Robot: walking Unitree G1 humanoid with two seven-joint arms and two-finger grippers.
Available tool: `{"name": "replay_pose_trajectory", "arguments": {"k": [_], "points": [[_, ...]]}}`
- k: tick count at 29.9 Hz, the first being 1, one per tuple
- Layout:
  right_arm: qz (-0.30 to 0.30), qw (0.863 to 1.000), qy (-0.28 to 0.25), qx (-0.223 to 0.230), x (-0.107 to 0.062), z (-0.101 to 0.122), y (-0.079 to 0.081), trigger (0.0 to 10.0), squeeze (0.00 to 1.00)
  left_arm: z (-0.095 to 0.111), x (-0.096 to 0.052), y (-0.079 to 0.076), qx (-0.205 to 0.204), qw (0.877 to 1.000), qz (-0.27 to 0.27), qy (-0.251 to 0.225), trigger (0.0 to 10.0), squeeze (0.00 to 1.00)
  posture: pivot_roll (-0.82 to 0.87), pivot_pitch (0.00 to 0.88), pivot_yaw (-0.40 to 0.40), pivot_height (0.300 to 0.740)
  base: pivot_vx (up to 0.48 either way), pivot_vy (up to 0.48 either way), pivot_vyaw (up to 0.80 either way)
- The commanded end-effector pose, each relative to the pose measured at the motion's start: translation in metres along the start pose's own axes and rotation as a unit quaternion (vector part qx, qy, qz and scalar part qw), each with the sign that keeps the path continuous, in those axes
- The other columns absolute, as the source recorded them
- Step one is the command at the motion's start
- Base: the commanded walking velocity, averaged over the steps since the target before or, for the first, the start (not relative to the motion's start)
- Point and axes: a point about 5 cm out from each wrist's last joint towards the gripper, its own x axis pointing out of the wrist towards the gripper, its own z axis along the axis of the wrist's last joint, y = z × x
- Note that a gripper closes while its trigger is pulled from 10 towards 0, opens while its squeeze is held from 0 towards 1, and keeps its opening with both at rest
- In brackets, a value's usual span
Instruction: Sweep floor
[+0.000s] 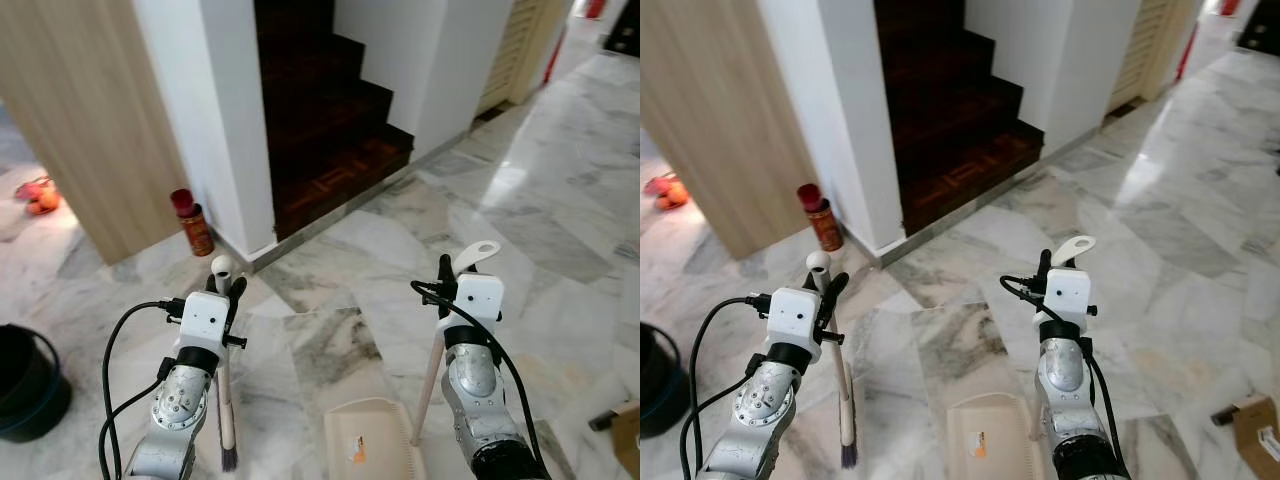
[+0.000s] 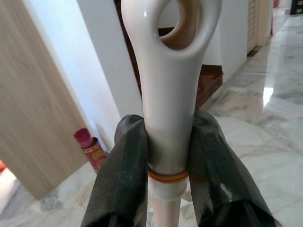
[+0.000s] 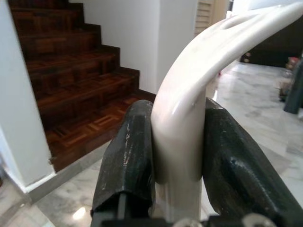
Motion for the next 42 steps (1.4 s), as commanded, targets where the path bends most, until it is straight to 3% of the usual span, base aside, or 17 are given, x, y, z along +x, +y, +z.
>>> {"name": "replay_pose_trajectory", "arguments": {"k": [1,42], "points": [[0.001,1.000,-0.018,0.006,0.0047,0.0088,0.0021,10.0,0.00,0.0075,0.0036,0.0033,0.017,1.000,0.002,-0.018,10.0,0.00,0.10,0.000,0.029,0.740,0.000,-0.326,-0.80],[-0.001,1.000,-0.020,0.004,0.0057,0.0109,0.0007,10.0,0.00,0.0067,0.0044,0.0019,-0.005,1.000,0.003,-0.011,10.0,0.00,0.09,0.035,0.036,0.740,0.000,0.000,-0.80]]}}
